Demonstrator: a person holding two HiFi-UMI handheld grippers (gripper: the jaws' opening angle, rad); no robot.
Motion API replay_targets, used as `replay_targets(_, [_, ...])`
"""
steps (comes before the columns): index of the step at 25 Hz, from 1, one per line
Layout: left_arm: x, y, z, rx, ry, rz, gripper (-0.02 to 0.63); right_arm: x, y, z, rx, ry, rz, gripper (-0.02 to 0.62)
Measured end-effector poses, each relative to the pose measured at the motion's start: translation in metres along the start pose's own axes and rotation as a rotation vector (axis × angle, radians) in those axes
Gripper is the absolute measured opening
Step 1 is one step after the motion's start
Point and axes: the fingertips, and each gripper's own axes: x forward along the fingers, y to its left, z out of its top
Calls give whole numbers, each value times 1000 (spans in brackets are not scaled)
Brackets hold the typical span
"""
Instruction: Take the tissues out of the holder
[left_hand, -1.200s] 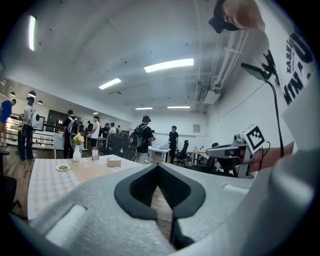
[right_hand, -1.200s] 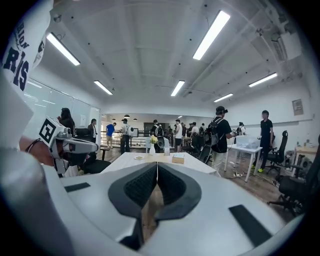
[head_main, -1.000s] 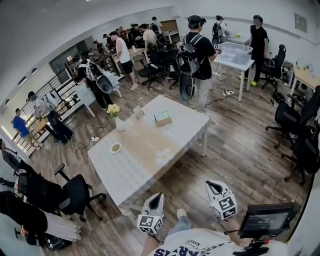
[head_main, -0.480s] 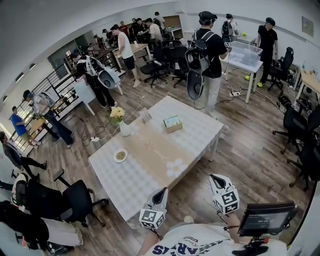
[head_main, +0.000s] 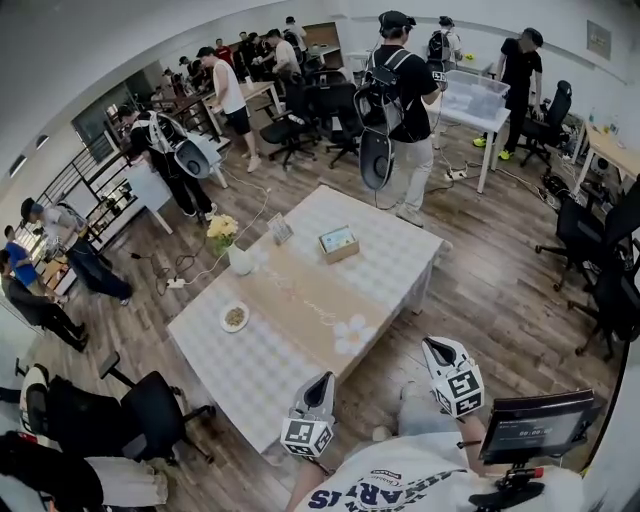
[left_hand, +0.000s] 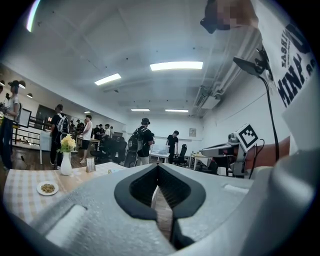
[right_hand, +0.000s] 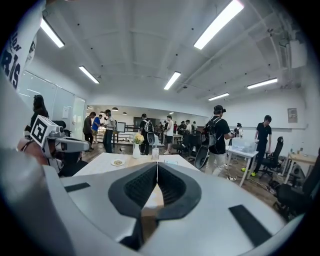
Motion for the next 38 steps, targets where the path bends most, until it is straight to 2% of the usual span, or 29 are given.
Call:
replay_targets(10, [16,31,9,-14,-9,39,3,37,-4,24,-23,-11,26,9])
replay_targets(16, [48,46,7,-13,9,45,3,62,-27,23,-14,-6,26,9])
replay_targets(24, [118,64,1,-14,37,38,3,117,-73,3,25,37,37,9])
replay_targets(30, [182,88,8,-52,36,48,3,172,-119,15,26,31,59,9])
replay_targets(38, [272,122,37,-20,10,108,3,256,-186,36,19,4,121,9])
